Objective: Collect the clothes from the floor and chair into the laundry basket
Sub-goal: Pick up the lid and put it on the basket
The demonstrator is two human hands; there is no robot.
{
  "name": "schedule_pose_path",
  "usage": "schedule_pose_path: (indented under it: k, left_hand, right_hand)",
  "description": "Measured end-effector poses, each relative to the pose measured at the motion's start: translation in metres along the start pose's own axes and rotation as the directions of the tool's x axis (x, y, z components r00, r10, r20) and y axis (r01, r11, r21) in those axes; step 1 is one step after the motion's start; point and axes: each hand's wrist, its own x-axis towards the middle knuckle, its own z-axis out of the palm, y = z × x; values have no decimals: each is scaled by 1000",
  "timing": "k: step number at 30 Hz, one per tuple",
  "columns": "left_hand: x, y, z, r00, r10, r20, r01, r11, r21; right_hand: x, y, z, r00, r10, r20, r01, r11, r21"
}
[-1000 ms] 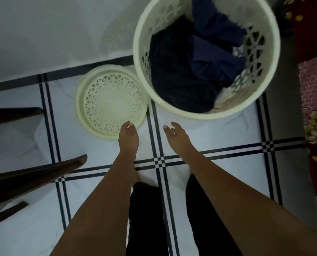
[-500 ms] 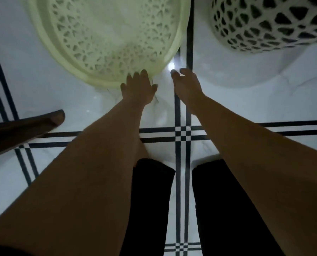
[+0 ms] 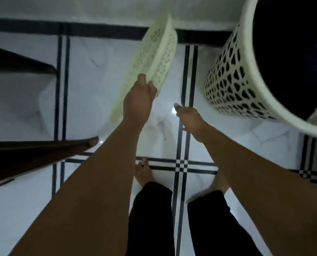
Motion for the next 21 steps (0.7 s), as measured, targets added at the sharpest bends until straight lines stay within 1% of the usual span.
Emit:
schedule_pose_path:
  k: [1,3,5,6,7,8,10,13,14,15,16,17,19,21]
  left_hand:
    - [0,10,-21,994,-81,-66,75,993,-92]
    - [-2,28,-65,949,-232,-215,181,955,-234]
    - [-3,40,-106,864,-390,-318,271,893,-361]
    - [-7,43,-125,826,-456,-331,309,858,-411]
    - [-11,48,-150,802,-498,-329,323,825,-464]
    - [-13,51,-167,797,-515,-317,314,800,-511]
    - [-17,59,-211,797,-505,-332,259,782,-567]
    - [-20,75,-274,805,-512,-300,241,744,-623]
    - [-19,70,-279,809,-527,-261,242,702,-670]
    - [-16,82,-297,812,-537,-227,228,651,-724]
    - [-18,89,-305,812,-558,-174,236,585,-776]
    - [-16,105,-315,815,-562,-141,233,542,-808]
    - [-14,130,-315,834,-545,-79,244,494,-834]
    - [-11,163,-297,862,-507,-13,248,444,-861]
  right_hand:
    - [-16,-13,-3,1000,-2,5,2,1000,-8]
    - [-48,-38,-9,1000,4,1,-4,1000,-4]
    - [-82,-60,-16,1000,8,-3,-8,1000,30]
    - [-99,-67,-20,1000,7,-4,-6,999,45]
    - [-120,-75,-24,1000,2,-5,-2,999,49]
    - [-132,-78,-28,1000,-3,-10,3,998,60]
    - [-163,-85,-38,999,-2,-39,6,995,97]
    - [-205,-92,-62,995,3,-100,22,969,248]
    - [-206,-89,-64,994,23,-109,11,954,301]
    - [-222,-95,-78,991,23,-133,27,932,362]
    - [-229,-96,-86,989,23,-146,40,909,414]
    - [-242,-101,-102,986,23,-168,60,878,476]
    - [-256,-106,-125,978,43,-202,81,821,565]
    - [-260,-104,-161,963,47,-264,131,776,617]
